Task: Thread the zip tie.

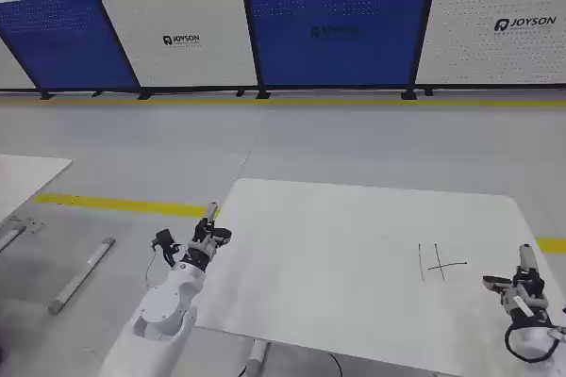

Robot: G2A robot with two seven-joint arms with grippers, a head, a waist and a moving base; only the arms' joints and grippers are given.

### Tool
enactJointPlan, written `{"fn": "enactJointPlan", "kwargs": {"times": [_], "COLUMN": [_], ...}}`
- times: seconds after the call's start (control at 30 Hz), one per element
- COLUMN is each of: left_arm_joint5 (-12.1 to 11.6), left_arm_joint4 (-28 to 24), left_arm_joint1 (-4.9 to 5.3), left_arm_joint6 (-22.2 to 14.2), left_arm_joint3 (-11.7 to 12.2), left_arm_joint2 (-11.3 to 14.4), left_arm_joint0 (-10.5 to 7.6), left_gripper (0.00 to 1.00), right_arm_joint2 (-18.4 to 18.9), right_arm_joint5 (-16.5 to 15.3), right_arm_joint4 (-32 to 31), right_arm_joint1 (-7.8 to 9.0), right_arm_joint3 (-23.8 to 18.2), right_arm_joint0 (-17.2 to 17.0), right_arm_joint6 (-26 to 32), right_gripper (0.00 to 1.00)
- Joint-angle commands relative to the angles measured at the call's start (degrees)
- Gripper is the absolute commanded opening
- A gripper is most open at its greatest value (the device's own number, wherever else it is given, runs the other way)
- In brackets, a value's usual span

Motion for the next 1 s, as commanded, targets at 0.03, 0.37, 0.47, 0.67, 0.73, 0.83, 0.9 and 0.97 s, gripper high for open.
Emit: {"fn": "enactJointPlan", "kwargs": {"times": [0.03, 0.37, 0.47, 0.67, 0.73, 0.83, 0.9, 0.97], "left_arm_joint5": [0.0, 0.0, 0.0, 0.0, 0.0, 0.0, 0.0, 0.0], "left_arm_joint4": [0.0, 0.0, 0.0, 0.0, 0.0, 0.0, 0.0, 0.0], "left_arm_joint1": [0.00, 0.00, 0.00, 0.00, 0.00, 0.00, 0.00, 0.00], "left_arm_joint6": [0.0, 0.0, 0.0, 0.0, 0.0, 0.0, 0.0, 0.0], "left_arm_joint3": [0.0, 0.0, 0.0, 0.0, 0.0, 0.0, 0.0, 0.0], "left_arm_joint2": [0.0, 0.0, 0.0, 0.0, 0.0, 0.0, 0.0, 0.0], "left_arm_joint0": [0.00, 0.00, 0.00, 0.00, 0.00, 0.00, 0.00, 0.00], "left_gripper": [1.00, 1.00, 1.00, 1.00, 1.00, 1.00, 1.00, 1.00], "right_arm_joint2": [-0.4, 7.7, 8.8, 8.8, 8.8, 8.8, 8.8, 9.9], "right_arm_joint5": [0.6, 4.9, 6.3, 6.3, 6.3, 6.3, 6.3, 6.4], "right_arm_joint4": [-3.1, -5.7, -6.3, -6.3, -6.3, -6.3, -6.8, -8.2], "right_arm_joint1": [0.27, 2.40, 2.78, 2.78, 2.78, 2.78, 2.86, 3.45], "right_arm_joint3": [0.0, -0.8, -1.2, -1.2, -1.2, -1.2, -1.3, -0.3], "right_arm_joint0": [0.3, 2.5, 3.1, 3.1, 3.1, 3.1, 3.3, 5.0], "right_arm_joint6": [3.4, 29.1, 32.7, 32.7, 32.7, 32.7, 33.7, 39.5], "right_gripper": [1.00, 1.00, 1.00, 1.00, 1.00, 1.00, 1.00, 1.00]}}
